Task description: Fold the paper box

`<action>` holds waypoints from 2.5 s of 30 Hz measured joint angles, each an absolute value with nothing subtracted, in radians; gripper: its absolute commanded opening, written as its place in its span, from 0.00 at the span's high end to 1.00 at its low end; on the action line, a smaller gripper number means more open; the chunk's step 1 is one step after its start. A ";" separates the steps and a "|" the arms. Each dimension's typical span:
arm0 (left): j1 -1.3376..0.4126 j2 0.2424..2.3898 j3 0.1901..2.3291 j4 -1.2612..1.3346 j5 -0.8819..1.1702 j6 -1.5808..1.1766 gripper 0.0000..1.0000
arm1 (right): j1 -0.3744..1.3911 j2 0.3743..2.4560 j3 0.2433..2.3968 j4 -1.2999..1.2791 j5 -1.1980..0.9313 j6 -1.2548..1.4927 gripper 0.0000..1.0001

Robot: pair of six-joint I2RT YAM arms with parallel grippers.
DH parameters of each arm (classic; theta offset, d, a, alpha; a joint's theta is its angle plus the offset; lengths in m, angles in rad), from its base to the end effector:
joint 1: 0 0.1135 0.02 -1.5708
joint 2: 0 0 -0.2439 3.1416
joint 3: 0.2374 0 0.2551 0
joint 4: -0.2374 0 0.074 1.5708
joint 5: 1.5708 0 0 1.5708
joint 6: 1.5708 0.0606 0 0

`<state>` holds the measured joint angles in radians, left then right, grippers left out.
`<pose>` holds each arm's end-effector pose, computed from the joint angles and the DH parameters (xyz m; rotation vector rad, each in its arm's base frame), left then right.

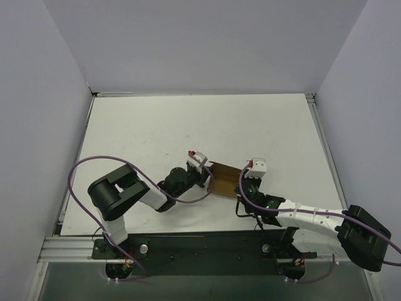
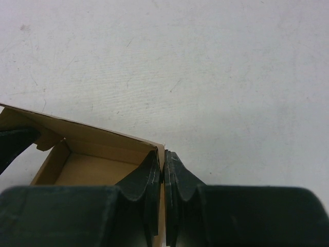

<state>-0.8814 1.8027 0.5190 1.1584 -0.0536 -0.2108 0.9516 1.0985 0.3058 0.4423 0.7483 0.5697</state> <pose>0.2170 -0.2582 0.1133 0.5385 1.6716 -0.7640 0.1711 0.1691 0.1556 0.1415 1.8338 0.3505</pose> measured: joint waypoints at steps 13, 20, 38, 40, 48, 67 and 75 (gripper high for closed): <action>-0.908 1.755 0.512 1.081 -0.045 -0.196 1.00 | 0.991 1.100 0.369 0.241 0.796 0.646 1.00; -0.907 1.709 0.575 0.933 -0.032 -0.163 1.00 | 0.995 1.081 0.389 0.199 0.797 0.552 1.00; -0.858 1.713 0.585 0.948 -0.029 -0.146 1.00 | 0.860 1.131 0.322 0.531 0.648 0.420 1.00; -0.858 1.713 0.575 0.960 -0.025 -0.148 1.00 | 0.857 1.131 0.322 0.533 0.639 0.419 1.00; -0.858 1.714 0.572 0.982 -0.024 -0.147 1.00 | 0.846 1.131 0.331 0.538 0.637 0.409 1.00; -0.858 1.739 0.533 1.052 -0.020 -0.163 1.00 | 0.820 1.163 0.311 0.613 0.583 0.395 1.00; -0.858 1.739 0.530 1.055 -0.022 -0.163 1.00 | 0.913 1.091 0.264 0.580 0.643 0.396 1.00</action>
<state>-0.8581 1.7393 0.5297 1.0550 -0.0216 -0.1631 0.9134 1.0912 0.2638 0.5804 0.6430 0.3958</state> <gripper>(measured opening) 0.025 0.054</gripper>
